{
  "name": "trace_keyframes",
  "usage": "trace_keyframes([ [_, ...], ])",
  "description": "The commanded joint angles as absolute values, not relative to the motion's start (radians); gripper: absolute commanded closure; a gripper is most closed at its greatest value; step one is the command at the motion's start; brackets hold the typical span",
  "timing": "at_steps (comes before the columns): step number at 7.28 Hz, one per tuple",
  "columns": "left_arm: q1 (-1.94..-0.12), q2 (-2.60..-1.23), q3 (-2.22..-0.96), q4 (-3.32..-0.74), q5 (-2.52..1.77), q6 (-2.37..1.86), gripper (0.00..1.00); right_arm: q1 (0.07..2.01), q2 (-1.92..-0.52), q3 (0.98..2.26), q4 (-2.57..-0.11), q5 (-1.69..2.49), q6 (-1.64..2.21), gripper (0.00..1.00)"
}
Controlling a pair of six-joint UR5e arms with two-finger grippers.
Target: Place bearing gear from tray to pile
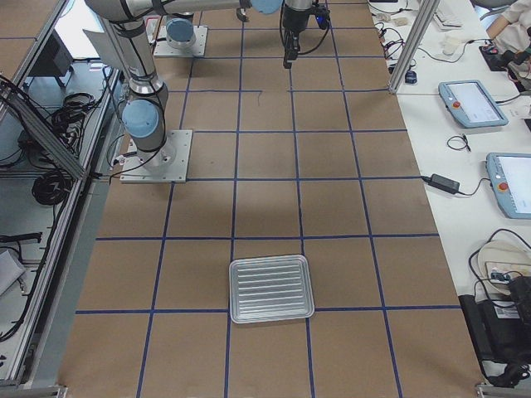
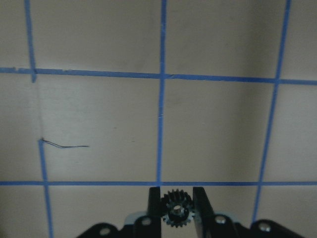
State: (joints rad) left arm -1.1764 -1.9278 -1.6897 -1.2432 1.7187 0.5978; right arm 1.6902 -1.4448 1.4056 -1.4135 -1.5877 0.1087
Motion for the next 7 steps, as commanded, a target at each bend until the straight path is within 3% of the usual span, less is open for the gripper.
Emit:
trace_keyframes([
  [1, -0.972, -1.911, -1.738, -1.236, 1.721, 0.815, 1.0, 1.886, -1.355, 1.448, -1.588, -1.528, 0.253, 0.98],
  [3, -0.833, -1.94, -1.743, -1.238, 1.724, 0.856, 1.0, 1.934, -1.266, 1.605, -1.936, -1.522, 0.163, 0.94],
  [4, -0.819, -1.956, -1.747, -1.238, 1.724, 0.851, 1.0, 1.953, -1.214, 1.639, -1.988, -1.526, 0.084, 0.92],
  [5, -0.818, -1.971, -1.768, -1.238, 1.721, 0.841, 1.0, 1.96, -1.197, 1.644, -2.0, -1.523, 0.074, 0.84],
  [7, -0.824, -1.985, -1.795, -1.232, 1.715, 0.807, 1.0, 1.971, -1.17, 1.646, -2.022, -1.526, 0.064, 0.33],
])
